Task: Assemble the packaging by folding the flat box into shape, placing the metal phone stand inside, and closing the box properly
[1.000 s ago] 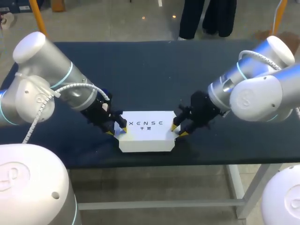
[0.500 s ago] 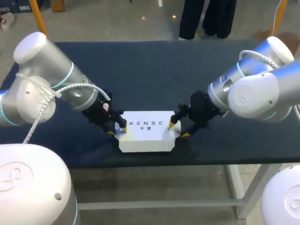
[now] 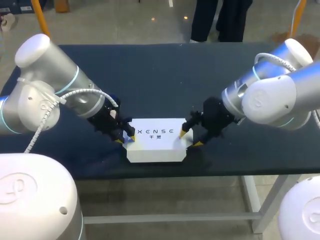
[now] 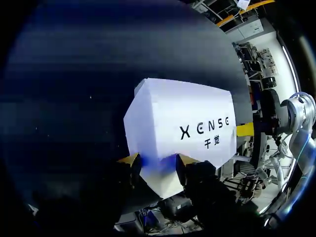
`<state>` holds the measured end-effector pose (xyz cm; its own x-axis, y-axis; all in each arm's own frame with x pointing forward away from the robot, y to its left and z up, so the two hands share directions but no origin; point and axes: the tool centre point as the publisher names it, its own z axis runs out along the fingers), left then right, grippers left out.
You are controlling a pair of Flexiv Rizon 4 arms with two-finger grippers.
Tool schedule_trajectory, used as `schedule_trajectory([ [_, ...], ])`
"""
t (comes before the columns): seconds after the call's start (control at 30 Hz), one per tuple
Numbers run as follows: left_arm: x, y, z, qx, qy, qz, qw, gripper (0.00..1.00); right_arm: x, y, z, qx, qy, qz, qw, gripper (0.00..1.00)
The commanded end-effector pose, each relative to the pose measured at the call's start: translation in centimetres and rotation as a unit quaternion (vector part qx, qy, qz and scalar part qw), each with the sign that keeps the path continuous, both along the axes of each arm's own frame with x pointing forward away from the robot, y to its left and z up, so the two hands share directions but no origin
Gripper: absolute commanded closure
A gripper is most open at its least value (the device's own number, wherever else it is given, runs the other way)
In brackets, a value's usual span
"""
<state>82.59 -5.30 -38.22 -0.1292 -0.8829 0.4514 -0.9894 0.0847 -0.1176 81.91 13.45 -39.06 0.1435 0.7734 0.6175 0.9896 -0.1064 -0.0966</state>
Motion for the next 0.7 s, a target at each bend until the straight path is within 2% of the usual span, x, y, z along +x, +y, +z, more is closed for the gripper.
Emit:
schedule_trajectory([
  [0.03,0.3,-0.2,-0.9,0.002,0.0,0.0,1.0,0.52,0.1,-0.1,-0.1,0.003,0.002,0.002,1.0,0.36],
  [0.1,0.3,-0.2,-0.9,0.002,0.0,0.0,1.0,0.52,0.1,-0.1,-0.1,0.003,0.002,0.002,1.0,0.38],
  [0.17,0.3,-0.2,-0.9,0.002,0.0,0.0,1.0,0.52,0.1,-0.1,-0.1,0.003,0.002,0.002,1.0,0.5],
  [0.2,0.3,-0.2,-0.9,0.002,0.0,0.0,1.0,0.52,0.1,-0.1,-0.1,0.003,0.002,0.002,1.0,0.51],
  [0.37,0.3,-0.3,-0.9,0.002,0.0,-0.001,1.0,0.52,0.1,-0.1,-0.1,0.002,0.002,0.002,1.0,0.45],
  [0.5,0.3,-0.3,-0.9,0.002,0.0,-0.002,1.0,0.51,-0.1,-0.4,-0.2,-0.002,0.008,-0.001,1.0,0.3],
  [0.7,0.4,-0.4,-0.9,0.001,0.0,-0.004,1.0,0.51,-0.5,-1.4,-0.4,-0.01,0.017,-0.014,1.0,0.26],
])
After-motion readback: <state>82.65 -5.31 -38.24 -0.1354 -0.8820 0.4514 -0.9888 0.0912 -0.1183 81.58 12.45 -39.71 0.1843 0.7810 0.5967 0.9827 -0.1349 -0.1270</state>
